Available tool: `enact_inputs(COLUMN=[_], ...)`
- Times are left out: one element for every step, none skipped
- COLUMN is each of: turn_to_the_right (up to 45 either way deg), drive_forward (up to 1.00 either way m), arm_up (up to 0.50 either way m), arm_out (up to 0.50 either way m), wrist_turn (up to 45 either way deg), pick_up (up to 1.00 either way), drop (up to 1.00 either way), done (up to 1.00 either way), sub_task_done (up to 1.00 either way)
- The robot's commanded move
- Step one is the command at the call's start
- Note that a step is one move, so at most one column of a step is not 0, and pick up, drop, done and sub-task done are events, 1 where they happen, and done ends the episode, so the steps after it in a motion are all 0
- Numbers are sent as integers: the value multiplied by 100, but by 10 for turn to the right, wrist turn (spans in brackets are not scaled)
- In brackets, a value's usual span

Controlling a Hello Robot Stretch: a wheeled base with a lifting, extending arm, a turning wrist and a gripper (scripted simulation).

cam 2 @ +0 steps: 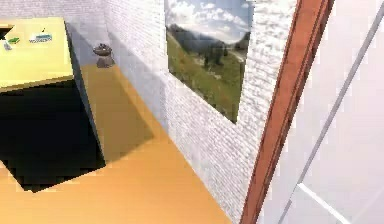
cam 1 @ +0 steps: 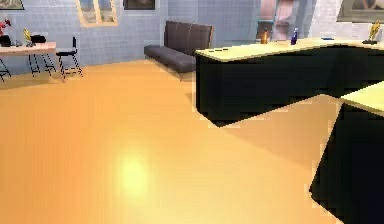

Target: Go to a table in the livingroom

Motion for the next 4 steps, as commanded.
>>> enact_inputs(turn_to_the_right=[150,0,-450,-30], drive_forward=[0,20,0,0], arm_up=[0,0,0,0], arm_out=[0,0,0,0], wrist_turn=[0,0,0,0], pick_up=[0,0,0,0], drop=[0,0,0,0], done=[0,0,0,0], sub_task_done=[0,0,0,0])
